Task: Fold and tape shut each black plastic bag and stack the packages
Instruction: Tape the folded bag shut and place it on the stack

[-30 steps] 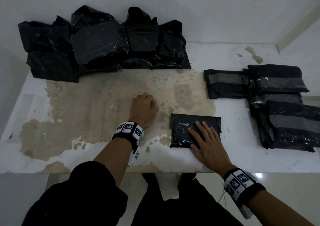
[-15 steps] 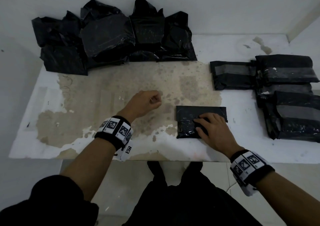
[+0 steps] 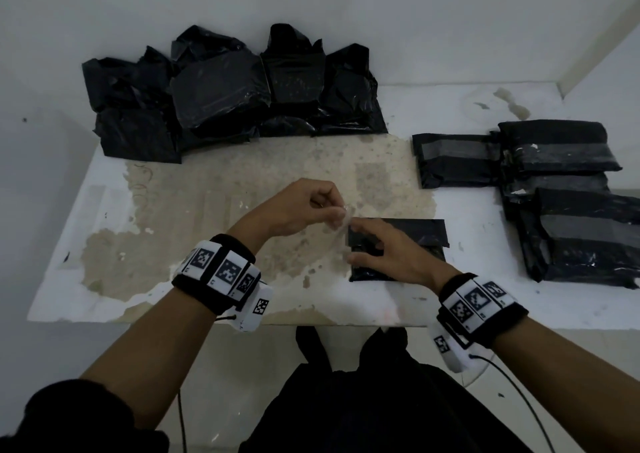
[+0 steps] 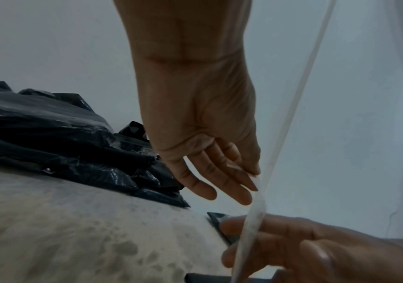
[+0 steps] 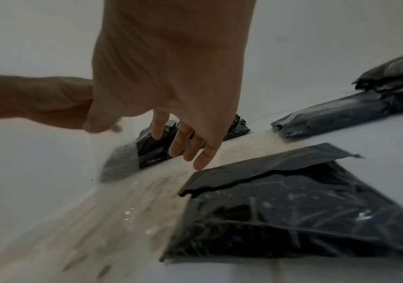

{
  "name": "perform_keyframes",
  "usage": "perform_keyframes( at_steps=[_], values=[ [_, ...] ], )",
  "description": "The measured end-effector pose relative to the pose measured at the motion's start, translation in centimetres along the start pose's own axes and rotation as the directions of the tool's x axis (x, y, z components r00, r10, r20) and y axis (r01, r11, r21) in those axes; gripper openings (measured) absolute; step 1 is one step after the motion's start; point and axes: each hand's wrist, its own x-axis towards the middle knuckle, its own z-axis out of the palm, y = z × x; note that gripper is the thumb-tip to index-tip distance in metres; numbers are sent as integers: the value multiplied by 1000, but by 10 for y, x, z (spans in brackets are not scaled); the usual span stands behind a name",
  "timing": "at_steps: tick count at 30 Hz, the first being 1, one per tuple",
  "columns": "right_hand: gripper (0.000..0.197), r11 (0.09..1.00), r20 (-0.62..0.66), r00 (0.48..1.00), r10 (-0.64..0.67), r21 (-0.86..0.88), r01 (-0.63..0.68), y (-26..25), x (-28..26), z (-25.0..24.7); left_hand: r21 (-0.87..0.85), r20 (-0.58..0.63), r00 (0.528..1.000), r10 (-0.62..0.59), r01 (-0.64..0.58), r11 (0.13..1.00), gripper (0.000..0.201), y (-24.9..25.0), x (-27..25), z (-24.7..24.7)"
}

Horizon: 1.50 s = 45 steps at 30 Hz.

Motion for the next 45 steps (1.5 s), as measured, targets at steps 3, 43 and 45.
perform_keyframes(
  at_steps=[3, 43, 45],
  values=[
    [22, 975, 52, 998, 18, 221, -29, -4, 7, 1, -64, -73, 997, 37, -42, 997, 7, 13, 6, 2],
    [11, 656, -363, 656, 662, 704, -272, 110, -51, -48, -426, -354, 761, -544, 387, 818, 13, -99, 28, 110],
    [12, 661, -360, 658, 661, 695, -284, 111, -51, -47, -420, -348, 762, -547, 395, 817, 14, -101, 30, 110]
  ],
)
